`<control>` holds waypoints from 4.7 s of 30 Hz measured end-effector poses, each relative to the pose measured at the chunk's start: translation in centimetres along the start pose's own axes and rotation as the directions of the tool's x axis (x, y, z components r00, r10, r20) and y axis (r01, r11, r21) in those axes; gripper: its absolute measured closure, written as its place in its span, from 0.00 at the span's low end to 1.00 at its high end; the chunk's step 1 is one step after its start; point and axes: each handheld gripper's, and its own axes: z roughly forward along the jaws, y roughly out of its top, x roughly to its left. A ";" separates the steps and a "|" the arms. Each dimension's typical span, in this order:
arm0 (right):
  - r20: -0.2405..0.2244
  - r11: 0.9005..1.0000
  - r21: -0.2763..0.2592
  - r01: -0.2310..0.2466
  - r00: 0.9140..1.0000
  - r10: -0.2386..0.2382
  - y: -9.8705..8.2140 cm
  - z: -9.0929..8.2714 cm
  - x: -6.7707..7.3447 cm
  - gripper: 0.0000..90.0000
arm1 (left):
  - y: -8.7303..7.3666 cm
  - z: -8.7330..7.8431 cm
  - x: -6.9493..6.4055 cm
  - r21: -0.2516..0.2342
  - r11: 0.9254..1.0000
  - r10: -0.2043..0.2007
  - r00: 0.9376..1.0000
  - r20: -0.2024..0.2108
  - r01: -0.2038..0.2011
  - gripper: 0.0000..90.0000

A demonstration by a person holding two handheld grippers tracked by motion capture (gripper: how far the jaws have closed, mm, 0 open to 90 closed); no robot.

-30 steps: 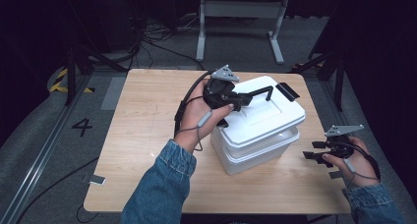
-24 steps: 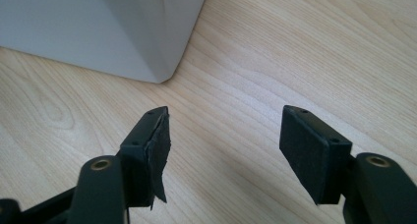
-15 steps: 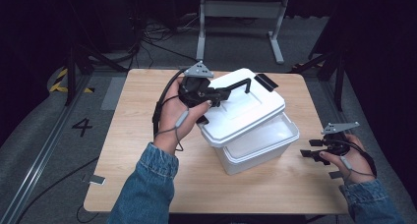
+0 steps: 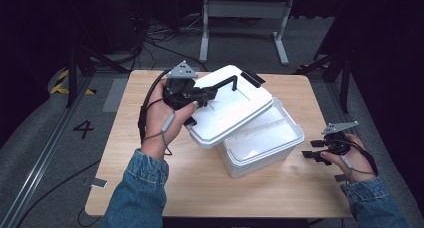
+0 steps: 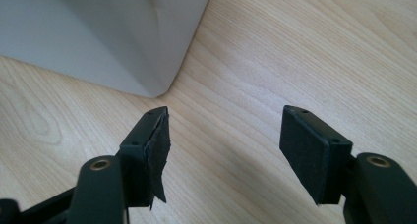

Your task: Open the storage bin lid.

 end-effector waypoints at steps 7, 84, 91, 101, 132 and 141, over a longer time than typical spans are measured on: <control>0.004 1.000 -0.002 0.001 1.000 -0.001 0.4 0.2 -0.2 0.40 | -1.3 -2.2 1.4 0.000 1.000 -0.023 0.997 -0.071 0.023 0.94; -0.003 0.998 0.057 -0.006 1.000 0.006 -0.2 1.8 0.5 0.40 | -19.4 -1.6 11.0 0.058 0.947 -0.285 0.911 -0.297 0.315 0.94; -0.001 0.998 0.059 -0.004 1.000 0.004 -0.5 1.8 0.6 0.40 | -19.8 -1.3 11.3 0.067 0.949 -0.274 0.914 -0.299 0.307 0.94; -0.001 0.998 0.061 -0.015 1.000 0.015 -0.8 1.7 0.5 0.40 | -20.0 -0.4 11.4 0.111 0.949 -0.251 0.923 -0.293 0.294 0.93; -0.001 0.999 0.048 -0.017 1.000 0.017 -0.7 1.3 0.1 0.39 | -18.4 -3.4 9.0 0.087 0.960 -0.226 0.921 -0.316 0.265 0.48; 0.006 0.999 0.041 -0.019 1.000 0.019 -1.0 0.8 -0.1 0.39 | -17.2 -5.2 6.6 0.077 0.970 -0.197 0.933 -0.301 0.230 0.45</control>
